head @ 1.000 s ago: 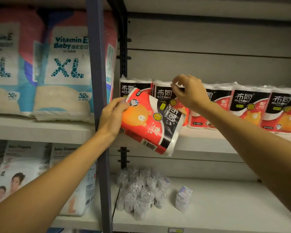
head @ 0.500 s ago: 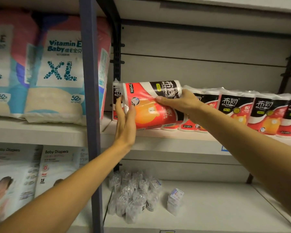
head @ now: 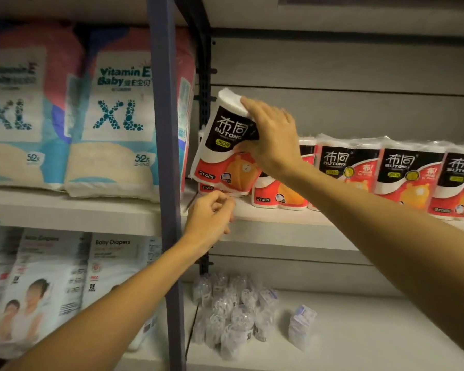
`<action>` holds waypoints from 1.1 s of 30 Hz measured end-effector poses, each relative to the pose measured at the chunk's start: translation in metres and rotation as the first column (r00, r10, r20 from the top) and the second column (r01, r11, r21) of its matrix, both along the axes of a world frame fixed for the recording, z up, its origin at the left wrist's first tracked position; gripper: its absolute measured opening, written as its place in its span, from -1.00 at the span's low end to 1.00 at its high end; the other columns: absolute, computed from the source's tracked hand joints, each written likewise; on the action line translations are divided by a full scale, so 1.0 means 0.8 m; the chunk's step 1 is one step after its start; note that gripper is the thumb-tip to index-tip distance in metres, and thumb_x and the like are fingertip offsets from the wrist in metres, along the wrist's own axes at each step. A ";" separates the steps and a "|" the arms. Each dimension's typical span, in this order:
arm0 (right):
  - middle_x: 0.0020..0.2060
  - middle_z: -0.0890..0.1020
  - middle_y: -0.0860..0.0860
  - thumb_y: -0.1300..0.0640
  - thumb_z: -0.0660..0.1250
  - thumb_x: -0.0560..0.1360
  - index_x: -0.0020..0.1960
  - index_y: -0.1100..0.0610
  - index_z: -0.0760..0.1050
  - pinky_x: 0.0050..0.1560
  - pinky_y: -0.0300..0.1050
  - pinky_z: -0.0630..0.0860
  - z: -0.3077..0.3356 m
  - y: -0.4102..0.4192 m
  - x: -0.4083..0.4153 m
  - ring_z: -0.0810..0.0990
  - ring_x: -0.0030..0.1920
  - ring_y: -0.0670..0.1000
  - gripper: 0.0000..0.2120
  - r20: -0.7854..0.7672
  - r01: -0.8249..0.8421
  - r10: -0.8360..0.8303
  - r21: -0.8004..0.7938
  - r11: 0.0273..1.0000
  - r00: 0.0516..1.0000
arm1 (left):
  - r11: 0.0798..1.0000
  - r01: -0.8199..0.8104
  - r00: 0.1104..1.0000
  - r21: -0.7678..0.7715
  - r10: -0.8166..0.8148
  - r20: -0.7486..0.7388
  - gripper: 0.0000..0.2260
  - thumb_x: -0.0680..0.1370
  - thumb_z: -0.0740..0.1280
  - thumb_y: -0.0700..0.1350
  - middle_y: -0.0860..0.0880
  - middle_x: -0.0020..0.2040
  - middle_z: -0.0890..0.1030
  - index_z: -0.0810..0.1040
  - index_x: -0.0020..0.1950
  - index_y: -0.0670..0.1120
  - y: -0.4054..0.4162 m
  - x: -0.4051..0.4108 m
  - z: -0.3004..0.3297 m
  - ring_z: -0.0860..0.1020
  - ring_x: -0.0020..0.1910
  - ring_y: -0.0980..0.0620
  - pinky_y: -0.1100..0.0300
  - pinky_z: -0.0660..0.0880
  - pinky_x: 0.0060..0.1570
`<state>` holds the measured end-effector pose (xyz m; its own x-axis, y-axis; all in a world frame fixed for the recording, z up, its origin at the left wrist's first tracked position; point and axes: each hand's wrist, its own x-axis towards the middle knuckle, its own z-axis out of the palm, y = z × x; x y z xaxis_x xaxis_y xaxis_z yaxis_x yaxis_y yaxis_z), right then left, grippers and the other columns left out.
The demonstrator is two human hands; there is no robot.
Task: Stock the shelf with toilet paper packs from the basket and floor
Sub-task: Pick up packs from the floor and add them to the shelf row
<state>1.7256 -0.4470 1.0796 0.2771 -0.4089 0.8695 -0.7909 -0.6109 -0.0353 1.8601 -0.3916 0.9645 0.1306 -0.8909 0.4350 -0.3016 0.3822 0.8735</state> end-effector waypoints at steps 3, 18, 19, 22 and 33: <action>0.40 0.42 0.10 0.04 0.49 0.40 0.48 0.07 0.27 0.44 0.16 0.11 -0.011 -0.016 0.027 0.34 0.40 0.19 -0.28 -0.162 0.071 -0.074 -0.025 0.997 0.984 | 1.000 0.011 1.000 -0.006 -0.011 0.005 -0.88 0.59 0.28 -0.13 -0.02 -0.37 0.57 0.56 -0.07 -0.14 -0.001 0.009 -0.001 0.49 -0.46 0.04 0.26 0.37 -0.56; 0.28 0.40 0.12 -0.01 0.45 0.44 0.46 0.10 0.22 0.34 0.10 0.24 -0.035 -0.078 0.080 0.35 0.28 0.18 -0.31 -0.366 0.376 -0.381 -0.088 0.922 0.849 | 0.996 0.050 0.994 -0.073 -0.043 0.100 -0.88 0.59 0.29 -0.15 -0.13 -0.28 0.62 0.58 -0.05 -0.17 -0.017 0.025 0.013 0.49 -0.48 0.21 0.40 0.38 -0.52; 0.28 0.42 0.12 0.02 0.45 0.44 0.46 0.12 0.21 0.35 0.12 0.22 -0.037 -0.080 0.081 0.35 0.29 0.18 -0.31 -0.378 0.396 -0.400 -0.092 0.914 0.835 | 0.996 0.043 0.994 -0.072 -0.036 0.102 -0.88 0.59 0.29 -0.14 -0.12 -0.28 0.62 0.58 -0.06 -0.15 -0.019 0.026 0.011 0.50 -0.48 0.20 0.40 0.39 -0.52; 0.22 0.48 0.12 0.16 0.42 0.42 0.35 0.16 0.25 0.32 0.11 0.20 -0.044 -0.081 0.085 0.35 0.27 0.17 -0.42 -0.362 0.416 -0.419 -0.091 0.905 0.832 | 0.996 0.035 0.995 -0.076 -0.028 0.093 -0.88 0.59 0.29 -0.14 -0.15 -0.29 0.61 0.58 -0.09 -0.15 -0.022 0.027 0.002 0.48 -0.49 0.19 0.37 0.39 -0.53; 0.53 0.10 0.18 0.22 0.33 0.45 0.48 0.11 0.17 0.40 0.24 0.14 -0.075 -0.049 0.065 0.10 0.51 0.23 -0.35 -0.245 0.323 -0.305 0.039 0.945 0.920 | 0.987 -0.124 0.980 -0.104 0.138 0.143 -0.87 0.57 0.30 -0.12 -0.02 -0.36 0.62 0.59 -0.15 -0.08 0.010 0.048 -0.015 0.51 -0.50 0.23 0.25 0.48 -0.38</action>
